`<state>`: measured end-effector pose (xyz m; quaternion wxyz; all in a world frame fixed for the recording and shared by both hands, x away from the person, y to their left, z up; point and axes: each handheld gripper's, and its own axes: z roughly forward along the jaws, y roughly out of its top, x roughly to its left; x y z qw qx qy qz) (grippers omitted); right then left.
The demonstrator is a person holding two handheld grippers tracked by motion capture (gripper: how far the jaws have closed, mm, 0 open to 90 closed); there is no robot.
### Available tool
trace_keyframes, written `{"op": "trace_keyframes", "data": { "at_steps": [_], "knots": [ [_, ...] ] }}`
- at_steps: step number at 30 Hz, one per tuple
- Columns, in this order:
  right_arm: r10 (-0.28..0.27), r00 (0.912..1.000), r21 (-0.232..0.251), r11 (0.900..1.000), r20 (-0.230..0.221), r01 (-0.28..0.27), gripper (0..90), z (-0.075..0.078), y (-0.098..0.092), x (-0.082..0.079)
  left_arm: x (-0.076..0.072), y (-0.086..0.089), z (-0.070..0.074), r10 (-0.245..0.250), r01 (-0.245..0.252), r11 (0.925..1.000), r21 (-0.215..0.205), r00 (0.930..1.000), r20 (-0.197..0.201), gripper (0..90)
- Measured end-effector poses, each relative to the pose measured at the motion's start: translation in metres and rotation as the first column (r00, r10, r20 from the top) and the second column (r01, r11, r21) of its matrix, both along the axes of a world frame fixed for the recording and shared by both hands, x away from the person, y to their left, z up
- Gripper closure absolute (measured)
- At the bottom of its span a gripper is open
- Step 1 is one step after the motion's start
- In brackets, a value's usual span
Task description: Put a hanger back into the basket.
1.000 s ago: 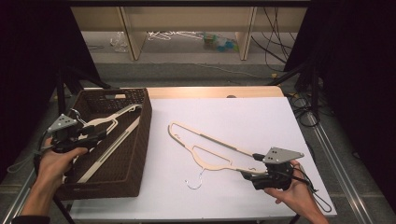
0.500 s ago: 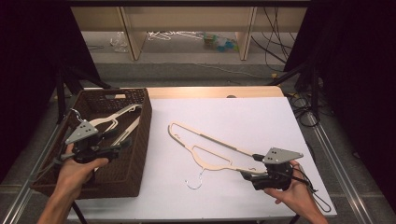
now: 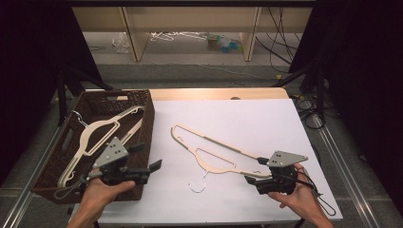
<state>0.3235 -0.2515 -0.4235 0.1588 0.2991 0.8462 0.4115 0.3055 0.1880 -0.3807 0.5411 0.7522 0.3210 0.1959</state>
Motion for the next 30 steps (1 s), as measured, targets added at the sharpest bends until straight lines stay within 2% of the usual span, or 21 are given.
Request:
{"op": "trace_keyframes", "data": {
  "at_steps": [1, 2, 4, 7, 10, 11, 14, 17, 18, 19, 22, 30],
  "knots": [
    [0.011, 0.9999, -0.004, 1.000, -0.001, -0.011, 21.7, 0.000, 0.000, 0.000, -0.002, -0.003, -0.002, -0.011, 0.011, 0.9999, 0.000, 0.9999, 0.000, 16.0],
    [0.013, 0.9998, -0.001, 1.000, -0.014, -0.014, 21.1, 0.000, 0.001, 0.000, -0.004, -0.006, -0.005, -0.025, 0.025, 0.9995, 0.019, 0.9997, 0.003, 15.9],
    [0.018, 0.9998, -0.001, 1.000, -0.001, -0.018, 20.5, -0.001, 0.001, -0.001, -0.008, -0.013, -0.011, -0.035, 0.035, 0.9994, 0.006, 0.9993, -0.012, 15.9],
    [0.022, 0.9997, 0.002, 1.000, -0.013, -0.022, 20.0, -0.001, 0.002, -0.002, -0.014, -0.020, -0.020, -0.044, 0.044, 0.9990, 0.010, 0.9989, -0.013, 15.9],
    [0.023, 0.9997, 0.003, 1.000, -0.012, -0.023, 19.9, -0.002, 0.003, -0.001, -0.018, -0.025, -0.031, -0.046, 0.046, 0.9982, 0.038, 0.9989, 0.001, 15.9],
    [0.025, 0.9997, -0.001, 1.000, -0.003, -0.025, 19.9, -0.002, 0.002, -0.001, -0.019, -0.026, -0.034, -0.047, 0.047, 0.9985, 0.028, 0.9989, -0.005, 15.9],
    [0.033, 0.9994, -0.005, 0.999, -0.009, -0.033, 19.9, -0.005, 0.004, -0.001, -0.020, -0.026, -0.041, -0.046, 0.046, 0.9983, 0.036, 0.9989, -0.009, 16.0],
    [0.049, 0.9987, -0.014, 0.999, -0.011, -0.049, 20.1, -0.007, 0.004, 0.000, -0.022, -0.028, -0.046, -0.061, 0.059, 0.9950, 0.080, 0.9980, 0.020, 16.1],
    [0.050, 0.9987, -0.015, 0.999, -0.013, -0.050, 20.5, -0.008, 0.005, -0.001, -0.023, -0.029, -0.047, -0.064, 0.063, 0.9951, 0.077, 0.9979, 0.009, 16.1],
    [0.052, 0.9984, -0.016, 0.999, -0.022, -0.052, 20.6, -0.009, 0.005, -0.001, -0.023, -0.029, -0.049, -0.066, 0.064, 0.9948, 0.079, 0.9975, 0.023, 16.0],
    [0.062, 0.9972, -0.020, 0.998, -0.042, -0.063, 20.6, -0.013, 0.008, 0.002, -0.024, -0.029, -0.053, -0.061, 0.060, 0.9945, 0.086, 0.9980, 0.014, 16.1],
    [0.108, 0.9925, -0.082, 0.990, -0.056, -0.113, 24.3, -0.022, 0.018, 0.014, -0.024, -0.029, -0.060, -0.053, 0.053, 0.9945, 0.090, 0.9986, 0.000, 16.1]
  ]
}}
